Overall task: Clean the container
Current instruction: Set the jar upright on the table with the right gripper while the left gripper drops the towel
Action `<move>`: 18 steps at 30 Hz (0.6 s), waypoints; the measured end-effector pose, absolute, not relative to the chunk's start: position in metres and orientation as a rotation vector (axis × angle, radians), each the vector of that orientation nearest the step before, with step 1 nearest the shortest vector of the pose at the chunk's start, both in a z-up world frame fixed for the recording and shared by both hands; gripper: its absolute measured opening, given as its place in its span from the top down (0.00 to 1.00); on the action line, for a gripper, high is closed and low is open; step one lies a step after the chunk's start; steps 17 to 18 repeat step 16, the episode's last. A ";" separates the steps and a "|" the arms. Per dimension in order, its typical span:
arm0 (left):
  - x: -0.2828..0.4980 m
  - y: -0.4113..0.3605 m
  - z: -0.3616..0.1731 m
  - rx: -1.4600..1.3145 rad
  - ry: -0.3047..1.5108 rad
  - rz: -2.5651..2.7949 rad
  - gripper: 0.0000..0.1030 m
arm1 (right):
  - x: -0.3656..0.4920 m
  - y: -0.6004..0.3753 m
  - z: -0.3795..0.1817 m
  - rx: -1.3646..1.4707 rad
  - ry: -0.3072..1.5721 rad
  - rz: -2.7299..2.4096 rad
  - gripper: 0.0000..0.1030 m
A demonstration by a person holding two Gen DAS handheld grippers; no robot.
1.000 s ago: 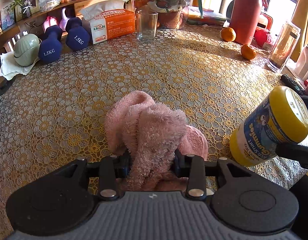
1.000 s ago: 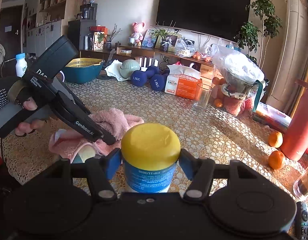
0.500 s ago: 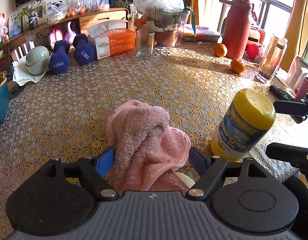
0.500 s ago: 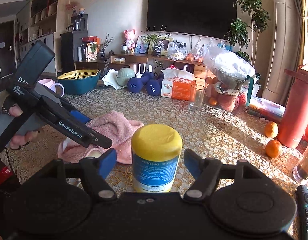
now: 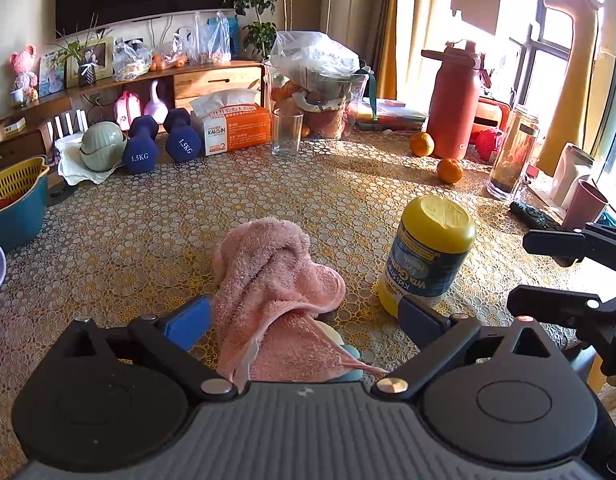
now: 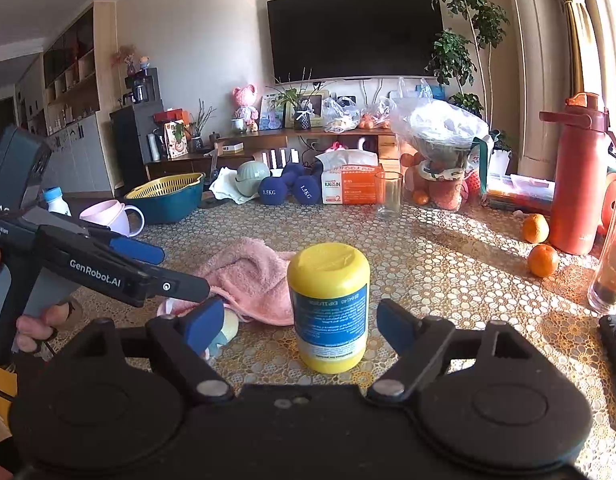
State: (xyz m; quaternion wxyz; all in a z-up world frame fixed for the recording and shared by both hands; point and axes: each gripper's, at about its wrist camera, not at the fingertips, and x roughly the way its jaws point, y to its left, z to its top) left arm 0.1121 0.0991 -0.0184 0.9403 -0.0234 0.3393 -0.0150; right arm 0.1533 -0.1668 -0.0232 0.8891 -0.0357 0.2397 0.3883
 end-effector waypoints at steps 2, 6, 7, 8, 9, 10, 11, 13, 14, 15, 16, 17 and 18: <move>0.103 0.094 -0.016 -0.029 0.675 -0.028 0.02 | 0.149 -0.169 -0.023 -0.052 0.498 0.802 0.18; 0.086 0.087 -0.013 -0.007 0.647 -0.031 0.02 | 0.140 -0.171 -0.024 -0.034 0.497 0.795 0.18; 0.083 0.086 -0.012 -0.003 0.644 -0.029 0.02 | 0.137 -0.171 -0.024 -0.035 0.495 0.794 0.18; 0.080 0.085 -0.012 0.000 0.642 -0.030 0.02 | 0.134 -0.171 -0.024 -0.038 0.492 0.794 0.18; 0.078 0.084 -0.012 0.001 0.643 -0.032 0.02 | 0.133 -0.170 -0.024 -0.039 0.490 0.794 0.18; 0.076 0.084 -0.013 -0.004 0.642 -0.038 0.02 | 0.130 -0.170 -0.023 -0.040 0.488 0.794 0.17; 0.075 0.084 -0.013 -0.009 0.644 -0.040 0.02 | 0.128 -0.171 -0.023 -0.041 0.486 0.793 0.17; 0.072 0.084 -0.014 -0.015 0.643 -0.053 0.02 | 0.124 -0.172 -0.024 -0.038 0.483 0.787 0.17; 0.070 0.084 -0.014 -0.013 0.641 -0.054 0.02 | 0.122 -0.172 -0.024 -0.037 0.484 0.784 0.17; 0.069 0.084 -0.014 -0.010 0.640 -0.052 0.02 | 0.121 -0.173 -0.024 -0.037 0.482 0.780 0.17; 0.067 0.085 -0.014 -0.005 0.641 -0.053 0.02 | 0.120 -0.173 -0.024 -0.039 0.480 0.773 0.17; 0.067 0.085 -0.014 -0.005 0.641 -0.053 0.02 | 0.120 -0.173 -0.024 -0.039 0.480 0.773 0.17; 0.067 0.085 -0.014 -0.005 0.641 -0.053 0.02 | 0.120 -0.173 -0.024 -0.039 0.480 0.773 0.17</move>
